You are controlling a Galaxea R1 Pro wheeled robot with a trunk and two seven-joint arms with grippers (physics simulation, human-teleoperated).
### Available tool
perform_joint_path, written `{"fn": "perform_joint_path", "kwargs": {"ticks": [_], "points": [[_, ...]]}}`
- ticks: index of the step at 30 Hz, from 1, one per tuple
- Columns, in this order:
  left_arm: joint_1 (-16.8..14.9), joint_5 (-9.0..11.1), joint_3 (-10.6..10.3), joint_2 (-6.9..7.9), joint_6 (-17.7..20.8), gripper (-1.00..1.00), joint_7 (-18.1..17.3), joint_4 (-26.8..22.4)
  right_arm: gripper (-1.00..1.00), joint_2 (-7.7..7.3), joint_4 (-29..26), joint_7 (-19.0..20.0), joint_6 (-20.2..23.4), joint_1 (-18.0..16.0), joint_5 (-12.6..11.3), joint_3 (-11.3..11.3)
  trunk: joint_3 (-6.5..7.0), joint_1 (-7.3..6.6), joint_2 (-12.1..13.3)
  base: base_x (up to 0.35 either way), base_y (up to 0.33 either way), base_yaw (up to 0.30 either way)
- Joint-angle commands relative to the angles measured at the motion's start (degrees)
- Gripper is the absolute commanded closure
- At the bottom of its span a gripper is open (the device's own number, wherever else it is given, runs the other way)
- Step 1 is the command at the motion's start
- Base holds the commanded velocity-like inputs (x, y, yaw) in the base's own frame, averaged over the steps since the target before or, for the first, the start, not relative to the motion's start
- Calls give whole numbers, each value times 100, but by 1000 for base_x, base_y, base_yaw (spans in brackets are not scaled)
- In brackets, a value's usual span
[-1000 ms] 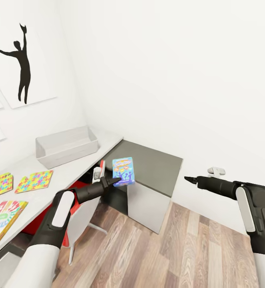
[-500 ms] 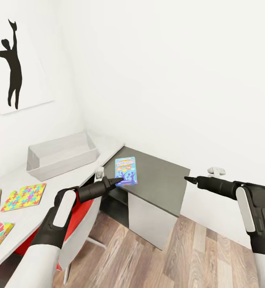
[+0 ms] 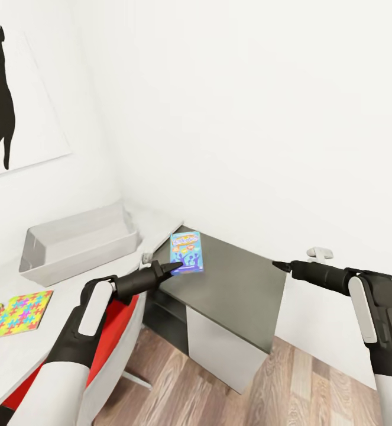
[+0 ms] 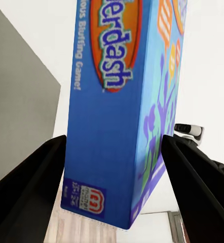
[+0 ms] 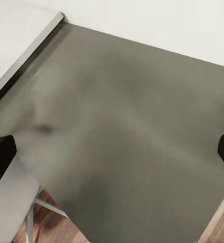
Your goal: Put all the toys in the child's room - the three board games (two on the bed and one on the table), the two jigsaw puzzles on the table, and the tennis ball on the table - inside the toy box on the table in the child's room.
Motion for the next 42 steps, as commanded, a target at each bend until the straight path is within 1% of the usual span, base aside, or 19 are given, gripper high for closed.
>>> {"fn": "perform_joint_path", "kwargs": {"ticks": [1, 13, 24, 36, 42], "points": [[-3, -44, 18, -8, 29, 100, -43, -9, -100, -1, -2, 19, 31, -4, -3, -8, -8, 3, -7, 91, -23, 177], [21, -7, 40, -8, 31, 100, -60, -46, -100, 0, -1, 19, 31, -5, 1, -12, -8, 3, -7, 26, -7, 261], [94, 31, 199, 40, 39, 100, -58, -63, -100, 0, -1, 19, 31, -8, 8, -4, -8, 3, -7, 1, 0, 292], [219, 35, 242, 31, 32, 100, -57, -384, -100, 0, -1, 19, 31, -11, 10, -4, -8, 3, -7, 0, 0, 294], [244, 34, 243, 29, 32, 100, -57, -456, -100, 0, -1, 19, 31, -8, 10, -5, -8, 3, -7, 0, 0, 294]]}}
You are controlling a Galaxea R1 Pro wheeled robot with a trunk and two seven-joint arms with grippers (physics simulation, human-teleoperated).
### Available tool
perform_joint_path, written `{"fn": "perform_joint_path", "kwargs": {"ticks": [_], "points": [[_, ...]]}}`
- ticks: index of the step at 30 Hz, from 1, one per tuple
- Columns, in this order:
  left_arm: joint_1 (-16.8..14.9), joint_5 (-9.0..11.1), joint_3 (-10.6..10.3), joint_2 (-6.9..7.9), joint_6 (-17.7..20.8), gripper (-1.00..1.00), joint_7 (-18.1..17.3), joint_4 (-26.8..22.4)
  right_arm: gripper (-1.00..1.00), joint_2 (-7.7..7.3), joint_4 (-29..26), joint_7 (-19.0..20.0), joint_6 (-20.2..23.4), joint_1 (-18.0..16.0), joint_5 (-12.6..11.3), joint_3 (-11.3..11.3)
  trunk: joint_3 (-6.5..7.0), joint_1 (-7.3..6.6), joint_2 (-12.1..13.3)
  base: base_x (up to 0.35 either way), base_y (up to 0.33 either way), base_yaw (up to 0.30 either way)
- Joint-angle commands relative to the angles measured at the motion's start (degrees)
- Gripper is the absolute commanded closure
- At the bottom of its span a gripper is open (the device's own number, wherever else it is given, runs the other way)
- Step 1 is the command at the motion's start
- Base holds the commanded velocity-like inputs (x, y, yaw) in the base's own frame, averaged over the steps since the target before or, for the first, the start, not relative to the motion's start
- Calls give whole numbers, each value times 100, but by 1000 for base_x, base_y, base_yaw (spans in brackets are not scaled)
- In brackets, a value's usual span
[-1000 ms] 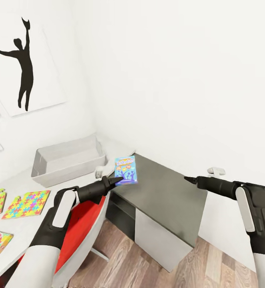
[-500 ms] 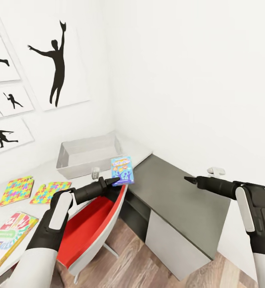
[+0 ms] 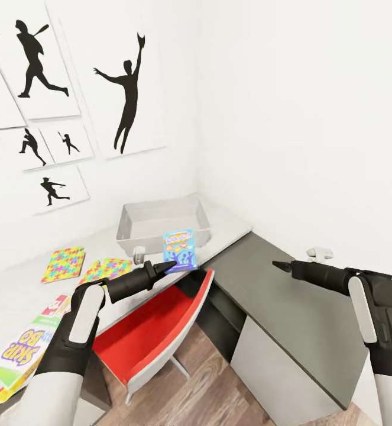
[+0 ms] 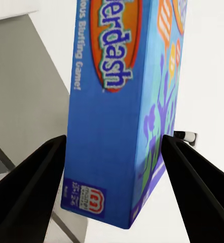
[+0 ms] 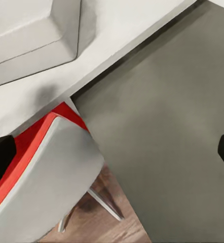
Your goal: Put all the toys in the child's room - the three board games (two on the bed and one on the table), the two jigsaw puzzles on the table, and the tennis ball on the table - inside the toy box on the table in the child's room.
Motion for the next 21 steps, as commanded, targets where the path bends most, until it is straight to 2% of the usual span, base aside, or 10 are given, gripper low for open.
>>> {"fn": "perform_joint_path", "kwargs": {"ticks": [1, 10, 21], "points": [[-6, -1, 16, -8, 39, 100, -43, -5, -100, -2, -4, 17, 32, -4, -9, -9, -8, 1, -7, 0, 0, 294], [1, -13, -16, -16, 31, 100, -36, -31, -100, -2, -4, 17, 32, -3, -9, -16, -8, 1, -7, 140, 87, 276], [1, -23, -32, -23, 30, 100, -35, -32, -100, -6, -4, 17, 32, -1, -9, -22, -8, 1, -7, 273, 145, 62]]}}
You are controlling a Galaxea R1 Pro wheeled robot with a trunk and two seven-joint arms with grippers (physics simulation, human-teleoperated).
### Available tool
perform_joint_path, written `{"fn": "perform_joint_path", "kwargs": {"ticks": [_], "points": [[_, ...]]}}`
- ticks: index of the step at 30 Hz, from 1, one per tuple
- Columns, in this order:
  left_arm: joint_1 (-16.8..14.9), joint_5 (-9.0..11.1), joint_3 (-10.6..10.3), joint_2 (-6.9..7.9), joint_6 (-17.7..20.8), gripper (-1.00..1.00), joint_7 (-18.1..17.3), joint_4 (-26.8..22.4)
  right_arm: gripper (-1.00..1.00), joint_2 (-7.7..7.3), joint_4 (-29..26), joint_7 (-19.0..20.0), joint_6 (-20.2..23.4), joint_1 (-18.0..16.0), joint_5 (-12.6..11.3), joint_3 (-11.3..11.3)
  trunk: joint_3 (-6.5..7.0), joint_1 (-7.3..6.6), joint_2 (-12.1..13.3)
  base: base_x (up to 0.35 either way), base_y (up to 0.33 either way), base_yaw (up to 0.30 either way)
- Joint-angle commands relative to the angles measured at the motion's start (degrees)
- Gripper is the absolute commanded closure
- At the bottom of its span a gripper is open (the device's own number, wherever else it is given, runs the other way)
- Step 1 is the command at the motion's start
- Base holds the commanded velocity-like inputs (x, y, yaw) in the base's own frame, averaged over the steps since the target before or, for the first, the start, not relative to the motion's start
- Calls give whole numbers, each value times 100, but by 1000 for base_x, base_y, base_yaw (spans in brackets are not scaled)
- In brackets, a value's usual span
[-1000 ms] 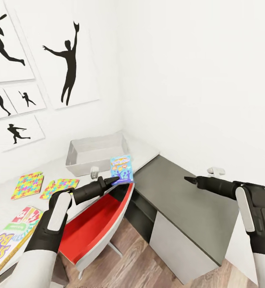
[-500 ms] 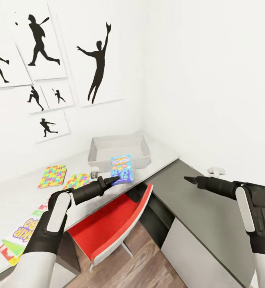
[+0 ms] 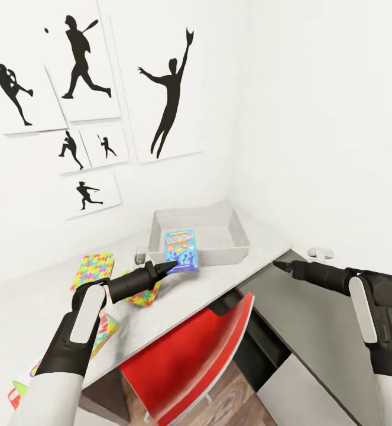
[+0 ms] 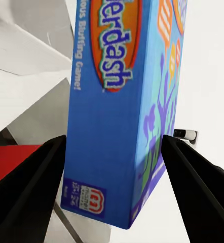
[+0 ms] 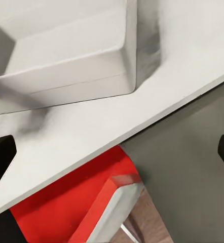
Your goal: Put all the toys in the child's room - the three board games (two on the bed and one on the table), the two jigsaw puzzles on the table, and the tennis ball on the table - inside the toy box on the table in the child's room.
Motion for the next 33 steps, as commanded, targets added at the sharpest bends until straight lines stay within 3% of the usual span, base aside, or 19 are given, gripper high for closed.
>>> {"fn": "perform_joint_path", "kwargs": {"ticks": [1, 19, 33], "points": [[-6, 4, 18, -7, 39, 100, -44, -1, -100, 0, -3, 19, 32, -5, -3, -6, -8, 4, -7, 271, 131, 19], [-6, -32, 0, -28, 31, 100, -28, 0, -100, -5, -3, 19, 32, -12, -6, -7, -8, 4, -7, 64, 31, 17], [-6, -35, -2, -29, 31, 100, -26, 1, -100, -5, -3, 19, 32, -12, -11, -7, -8, 4, -7, 2, 1, 176]]}}
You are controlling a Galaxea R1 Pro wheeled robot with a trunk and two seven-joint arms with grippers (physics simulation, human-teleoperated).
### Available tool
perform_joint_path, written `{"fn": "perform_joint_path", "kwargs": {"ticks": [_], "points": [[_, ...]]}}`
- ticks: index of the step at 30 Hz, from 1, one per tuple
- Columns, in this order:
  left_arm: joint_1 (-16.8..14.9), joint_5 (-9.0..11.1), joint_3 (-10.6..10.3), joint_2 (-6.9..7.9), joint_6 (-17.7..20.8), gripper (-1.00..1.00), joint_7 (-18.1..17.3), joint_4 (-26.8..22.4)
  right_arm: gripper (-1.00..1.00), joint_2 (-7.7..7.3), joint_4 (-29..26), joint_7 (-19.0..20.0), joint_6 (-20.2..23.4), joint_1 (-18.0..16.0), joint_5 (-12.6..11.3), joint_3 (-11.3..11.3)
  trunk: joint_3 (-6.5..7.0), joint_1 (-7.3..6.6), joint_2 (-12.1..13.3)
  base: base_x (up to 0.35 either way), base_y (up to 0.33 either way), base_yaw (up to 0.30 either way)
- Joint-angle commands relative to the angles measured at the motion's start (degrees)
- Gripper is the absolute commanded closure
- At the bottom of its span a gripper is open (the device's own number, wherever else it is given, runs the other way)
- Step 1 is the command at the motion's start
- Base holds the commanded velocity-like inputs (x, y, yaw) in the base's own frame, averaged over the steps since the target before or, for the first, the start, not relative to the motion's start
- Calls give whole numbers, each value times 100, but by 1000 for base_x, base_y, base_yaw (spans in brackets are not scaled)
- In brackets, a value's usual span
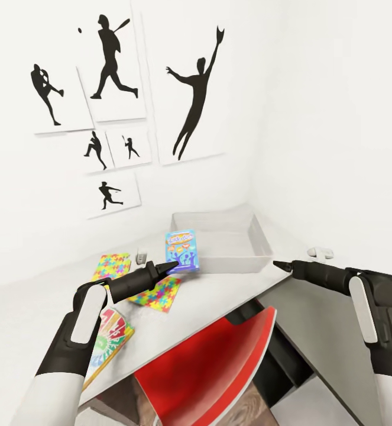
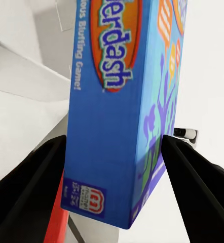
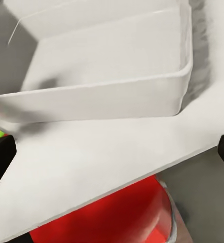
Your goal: Put all the toys in the child's room - the three board games (two on the bed and one on the table), the two jigsaw puzzles on the table, and the tennis ball on the table - inside the toy box on the table in the child's room.
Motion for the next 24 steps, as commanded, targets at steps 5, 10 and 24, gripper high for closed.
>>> {"fn": "perform_joint_path", "kwargs": {"ticks": [5, 10, 24], "points": [[-6, -43, 17, -7, 32, 100, -43, 0, -100, -1, -2, 18, 31, -4, -7, -7, -8, 2, -7, 66, -90, 48], [4, -44, 18, -7, 32, 100, -40, -1, -100, -1, -2, 18, 31, -2, -13, -8, -8, 2, -7, 115, -157, 13], [11, -42, 18, -7, 32, 100, -39, -2, -100, -1, -2, 18, 31, -3, -12, -12, -8, 2, -7, 22, -28, 142]]}}
